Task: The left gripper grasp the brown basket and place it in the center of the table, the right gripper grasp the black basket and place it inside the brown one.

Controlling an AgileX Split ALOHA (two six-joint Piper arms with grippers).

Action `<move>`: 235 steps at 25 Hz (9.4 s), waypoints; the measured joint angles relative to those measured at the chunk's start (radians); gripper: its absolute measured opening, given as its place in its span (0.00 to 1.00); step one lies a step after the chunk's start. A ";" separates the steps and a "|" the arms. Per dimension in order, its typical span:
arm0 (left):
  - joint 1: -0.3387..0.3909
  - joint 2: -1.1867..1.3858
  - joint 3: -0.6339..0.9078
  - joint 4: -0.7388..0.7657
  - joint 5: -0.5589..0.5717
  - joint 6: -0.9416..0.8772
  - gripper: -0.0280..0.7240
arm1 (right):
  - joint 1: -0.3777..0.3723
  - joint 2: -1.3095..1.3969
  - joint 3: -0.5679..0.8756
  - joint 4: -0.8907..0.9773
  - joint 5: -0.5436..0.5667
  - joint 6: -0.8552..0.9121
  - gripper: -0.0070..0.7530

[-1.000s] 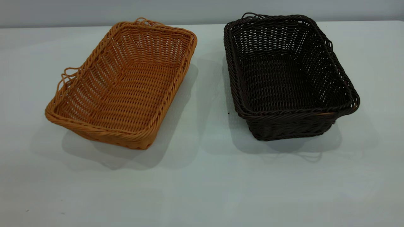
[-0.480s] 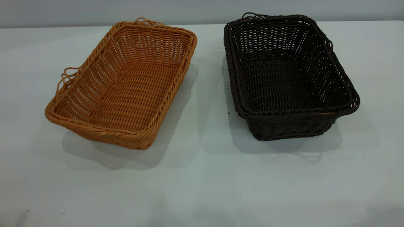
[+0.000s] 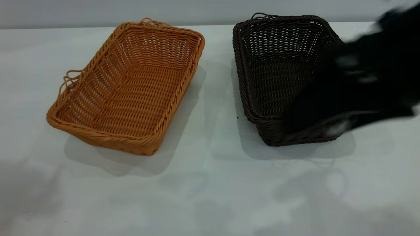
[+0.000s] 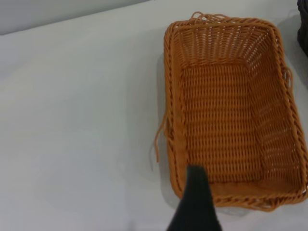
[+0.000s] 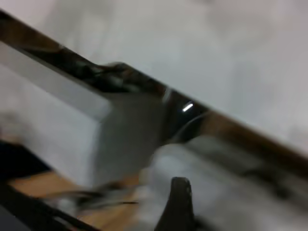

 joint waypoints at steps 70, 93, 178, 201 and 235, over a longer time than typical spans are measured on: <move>-0.094 1.331 -0.562 -0.021 -0.275 0.021 0.72 | 0.011 0.635 -0.227 0.679 -0.613 0.696 0.71; -0.229 1.332 -0.570 -0.058 -0.377 0.662 0.16 | -0.305 0.322 -0.256 0.465 -0.455 0.357 0.13; -0.474 0.285 -0.782 -0.153 0.622 0.762 0.58 | -0.160 0.691 -0.774 -0.496 0.209 0.503 0.15; -0.474 0.141 -0.782 0.060 0.623 0.419 0.58 | -0.130 0.223 -0.774 -0.652 0.374 0.500 0.73; -0.474 -0.385 0.111 0.213 0.582 -0.277 0.58 | -0.130 -1.264 0.107 -1.103 0.475 0.801 0.73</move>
